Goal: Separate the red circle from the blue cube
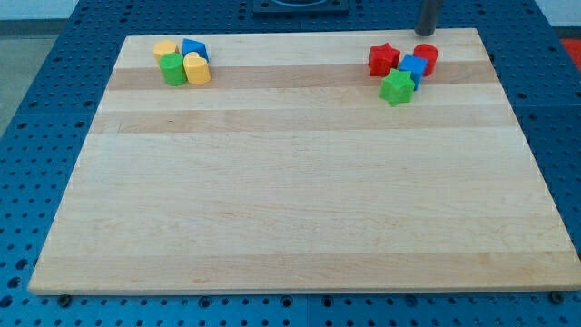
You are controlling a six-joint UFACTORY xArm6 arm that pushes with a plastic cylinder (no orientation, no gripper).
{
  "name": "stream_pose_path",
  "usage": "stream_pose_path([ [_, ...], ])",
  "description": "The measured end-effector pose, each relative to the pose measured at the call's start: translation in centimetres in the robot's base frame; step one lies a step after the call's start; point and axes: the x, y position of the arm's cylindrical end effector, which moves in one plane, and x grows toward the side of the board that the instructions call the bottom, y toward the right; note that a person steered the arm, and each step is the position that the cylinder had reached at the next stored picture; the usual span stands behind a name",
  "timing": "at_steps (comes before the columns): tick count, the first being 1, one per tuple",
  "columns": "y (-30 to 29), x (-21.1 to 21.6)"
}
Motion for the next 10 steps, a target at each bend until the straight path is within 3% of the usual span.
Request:
stream_pose_path([
  [3, 0.0, 0.8],
  [5, 3.5, 10.6],
  [6, 3.6, 13.1],
  [8, 2.1, 0.0],
  [9, 1.5, -0.1],
  [10, -1.8, 2.5],
])
